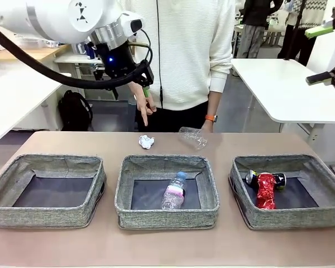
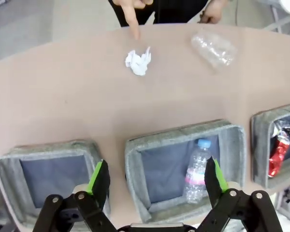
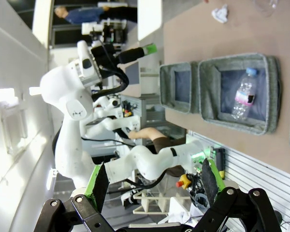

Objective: Sort the waste into the appropriate baskets.
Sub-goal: Pick up the waste item pointed out by the person.

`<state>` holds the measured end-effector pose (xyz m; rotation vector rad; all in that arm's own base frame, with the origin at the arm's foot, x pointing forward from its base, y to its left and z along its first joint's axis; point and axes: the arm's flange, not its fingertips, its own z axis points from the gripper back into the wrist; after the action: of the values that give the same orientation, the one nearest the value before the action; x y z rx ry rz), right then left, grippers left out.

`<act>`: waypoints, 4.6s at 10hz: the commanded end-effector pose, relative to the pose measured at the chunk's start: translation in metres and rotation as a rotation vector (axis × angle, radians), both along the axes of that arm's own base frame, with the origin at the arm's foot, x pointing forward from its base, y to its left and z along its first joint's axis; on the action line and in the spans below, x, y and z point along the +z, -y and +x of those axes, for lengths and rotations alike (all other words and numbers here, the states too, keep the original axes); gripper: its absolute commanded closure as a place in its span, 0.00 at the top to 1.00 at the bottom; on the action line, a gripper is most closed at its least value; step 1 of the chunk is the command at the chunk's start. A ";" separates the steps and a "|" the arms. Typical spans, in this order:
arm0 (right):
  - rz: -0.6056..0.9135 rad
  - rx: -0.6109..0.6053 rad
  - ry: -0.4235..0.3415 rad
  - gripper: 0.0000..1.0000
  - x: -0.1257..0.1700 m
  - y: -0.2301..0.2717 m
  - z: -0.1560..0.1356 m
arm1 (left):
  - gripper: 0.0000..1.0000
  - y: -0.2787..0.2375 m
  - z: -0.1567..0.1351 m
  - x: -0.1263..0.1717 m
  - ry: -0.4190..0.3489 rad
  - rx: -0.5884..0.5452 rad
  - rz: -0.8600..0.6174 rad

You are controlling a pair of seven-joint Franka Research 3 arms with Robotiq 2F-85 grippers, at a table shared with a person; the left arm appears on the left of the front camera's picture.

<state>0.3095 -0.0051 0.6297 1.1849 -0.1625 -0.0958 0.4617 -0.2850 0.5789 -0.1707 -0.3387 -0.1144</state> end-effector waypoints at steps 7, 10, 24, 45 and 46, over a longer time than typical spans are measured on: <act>0.013 0.011 0.014 1.00 0.002 0.001 0.000 | 1.00 0.022 0.052 -0.049 -0.066 0.038 0.021; 0.013 0.011 0.014 1.00 0.002 0.001 0.000 | 1.00 0.038 0.107 -0.104 -0.089 0.075 0.073; 0.013 0.011 0.014 1.00 0.002 0.001 0.000 | 1.00 0.053 0.189 -0.248 -0.052 0.184 0.201; 0.013 0.011 0.014 1.00 0.002 0.001 0.000 | 0.00 0.042 0.101 -0.115 -0.165 0.155 0.036; 0.013 0.011 0.014 1.00 0.002 0.001 0.000 | 0.00 0.036 0.066 -0.077 -0.156 0.080 0.007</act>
<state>0.3094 -0.0052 0.6299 1.1851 -0.1628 -0.0955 0.5677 -0.3505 0.4804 -0.1131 -0.2116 0.0358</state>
